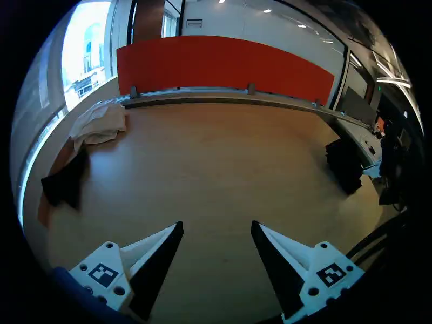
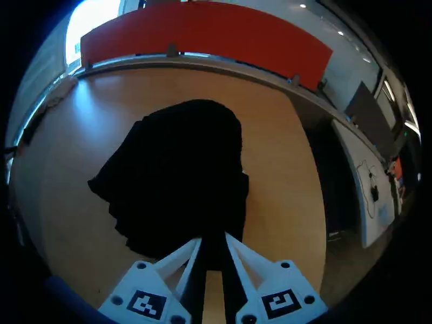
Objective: Fold towel
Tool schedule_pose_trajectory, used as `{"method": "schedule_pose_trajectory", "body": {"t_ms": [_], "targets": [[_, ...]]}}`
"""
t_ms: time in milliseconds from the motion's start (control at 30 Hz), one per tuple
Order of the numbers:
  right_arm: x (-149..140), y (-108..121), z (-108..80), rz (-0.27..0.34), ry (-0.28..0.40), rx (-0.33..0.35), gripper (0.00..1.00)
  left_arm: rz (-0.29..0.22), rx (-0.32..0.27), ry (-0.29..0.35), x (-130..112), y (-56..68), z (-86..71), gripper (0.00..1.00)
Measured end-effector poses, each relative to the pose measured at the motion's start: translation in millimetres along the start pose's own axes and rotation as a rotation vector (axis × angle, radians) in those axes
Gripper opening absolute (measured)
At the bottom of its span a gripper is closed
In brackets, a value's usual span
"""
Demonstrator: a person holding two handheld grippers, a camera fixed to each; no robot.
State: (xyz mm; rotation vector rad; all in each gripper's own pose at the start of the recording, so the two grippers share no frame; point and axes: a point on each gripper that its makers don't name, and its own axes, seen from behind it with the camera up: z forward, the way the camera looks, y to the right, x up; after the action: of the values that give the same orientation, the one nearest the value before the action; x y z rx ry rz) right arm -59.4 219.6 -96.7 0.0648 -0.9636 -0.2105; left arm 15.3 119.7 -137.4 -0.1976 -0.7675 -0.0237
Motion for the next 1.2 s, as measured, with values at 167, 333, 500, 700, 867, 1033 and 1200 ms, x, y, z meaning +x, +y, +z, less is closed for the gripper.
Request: {"method": "schedule_pose_trajectory", "body": {"t_ms": [167,333,500,700,867,1033,1200], "targets": [[-1,6,-8.0,0.009,0.018,-0.018,0.38,-0.002,0.0,0.003,2,-0.3,0.3,0.93],[-5,11,-15.3,0.019,0.029,-0.034,0.53,-0.004,-0.006,0.005,3,1.3,1.6,0.93],[-7,14,-21.0,0.029,0.034,-0.042,0.68,-0.002,-0.012,0.007,5,3.6,3.4,0.93],[-6,14,-27.0,0.052,0.052,-0.049,0.96,-0.005,-0.016,0.016,8,3.6,4.1,0.93],[-2,13,-33.0,0.074,0.074,-0.056,0.97,-0.01,-0.015,0.027,11,0.8,3.0,0.93],[12,6,-44.8,0.101,0.133,-0.064,0.97,-0.016,-0.014,0.043,16,-2.8,1.8,0.93],[36,-5,-62.8,0.131,0.227,-0.07,0.97,-0.026,-0.018,0.068,25,-6.4,0.1,0.93]]}}
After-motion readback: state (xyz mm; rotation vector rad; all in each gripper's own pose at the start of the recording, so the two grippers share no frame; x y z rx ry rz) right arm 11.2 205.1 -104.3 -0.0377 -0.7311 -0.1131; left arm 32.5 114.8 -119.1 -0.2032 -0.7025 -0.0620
